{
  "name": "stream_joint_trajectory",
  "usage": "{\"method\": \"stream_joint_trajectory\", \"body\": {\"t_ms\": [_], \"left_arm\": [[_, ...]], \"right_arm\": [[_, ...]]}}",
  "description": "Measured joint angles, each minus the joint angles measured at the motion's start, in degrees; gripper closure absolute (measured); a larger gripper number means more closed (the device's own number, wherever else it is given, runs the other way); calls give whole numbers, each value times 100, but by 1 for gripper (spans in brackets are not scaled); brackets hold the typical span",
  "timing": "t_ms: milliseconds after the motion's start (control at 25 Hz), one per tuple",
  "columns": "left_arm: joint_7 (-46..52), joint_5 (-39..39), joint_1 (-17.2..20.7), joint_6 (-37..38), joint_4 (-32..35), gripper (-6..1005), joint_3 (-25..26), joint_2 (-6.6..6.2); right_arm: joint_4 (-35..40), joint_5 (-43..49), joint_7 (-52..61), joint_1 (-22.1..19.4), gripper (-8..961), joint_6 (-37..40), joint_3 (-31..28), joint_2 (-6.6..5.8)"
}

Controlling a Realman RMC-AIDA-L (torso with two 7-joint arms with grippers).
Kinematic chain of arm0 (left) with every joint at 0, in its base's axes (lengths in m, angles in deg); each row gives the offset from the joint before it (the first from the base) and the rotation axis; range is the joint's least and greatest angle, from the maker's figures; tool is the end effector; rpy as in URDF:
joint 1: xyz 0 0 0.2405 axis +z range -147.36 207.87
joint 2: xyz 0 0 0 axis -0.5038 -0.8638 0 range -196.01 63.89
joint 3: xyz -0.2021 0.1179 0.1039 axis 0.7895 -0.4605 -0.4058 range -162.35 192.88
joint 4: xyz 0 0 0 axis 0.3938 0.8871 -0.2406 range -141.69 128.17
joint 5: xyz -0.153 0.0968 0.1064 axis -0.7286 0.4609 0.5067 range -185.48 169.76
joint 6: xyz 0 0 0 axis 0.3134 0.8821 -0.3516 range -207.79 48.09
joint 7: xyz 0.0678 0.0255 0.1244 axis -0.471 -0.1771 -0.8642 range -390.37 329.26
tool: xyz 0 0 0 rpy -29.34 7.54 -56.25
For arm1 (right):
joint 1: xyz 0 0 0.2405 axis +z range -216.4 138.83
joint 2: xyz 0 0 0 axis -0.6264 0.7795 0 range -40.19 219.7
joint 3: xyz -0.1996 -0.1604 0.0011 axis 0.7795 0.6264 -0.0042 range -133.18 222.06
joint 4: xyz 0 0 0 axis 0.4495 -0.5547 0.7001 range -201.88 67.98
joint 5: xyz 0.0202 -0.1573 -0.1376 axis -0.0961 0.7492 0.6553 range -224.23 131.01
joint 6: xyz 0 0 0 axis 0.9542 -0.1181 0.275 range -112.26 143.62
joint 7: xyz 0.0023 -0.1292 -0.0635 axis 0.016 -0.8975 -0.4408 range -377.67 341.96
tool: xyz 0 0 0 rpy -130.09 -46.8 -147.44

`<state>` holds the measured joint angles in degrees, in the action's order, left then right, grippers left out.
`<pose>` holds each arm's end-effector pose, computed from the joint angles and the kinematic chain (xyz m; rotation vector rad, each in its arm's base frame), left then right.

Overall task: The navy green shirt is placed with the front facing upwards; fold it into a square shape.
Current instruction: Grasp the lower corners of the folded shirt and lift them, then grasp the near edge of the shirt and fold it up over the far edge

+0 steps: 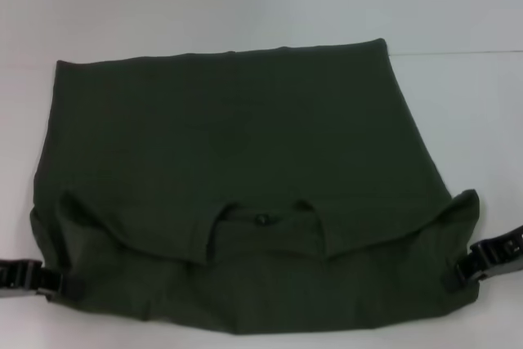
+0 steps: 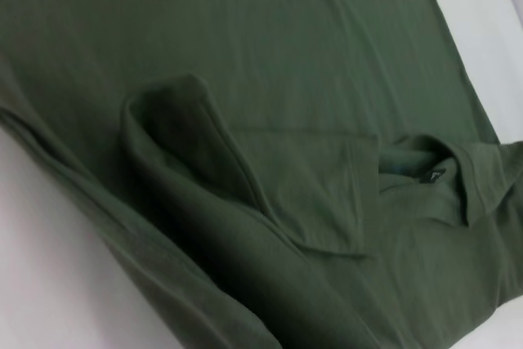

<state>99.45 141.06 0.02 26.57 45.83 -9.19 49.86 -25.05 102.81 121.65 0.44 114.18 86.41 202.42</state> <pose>-0.3165 0.2896 0.0673 -2.3794 -1.8743 -0.1836 0.2864 0.3333 0.0353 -2.4497 1.8673 -0.2043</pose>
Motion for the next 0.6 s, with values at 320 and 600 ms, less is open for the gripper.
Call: {"method": "stream_joint_trajectory", "body": {"t_ms": [320,600], "left_arm": [[-4,114,1,224,58,971,104,-27],[-189,29,-133,164,14,971,588,-135]], "right_arm": [[-15,6,-72,-74,882,92,-24,-13],[-15,-185,-279,-72,879,20,-609,-75]]}}
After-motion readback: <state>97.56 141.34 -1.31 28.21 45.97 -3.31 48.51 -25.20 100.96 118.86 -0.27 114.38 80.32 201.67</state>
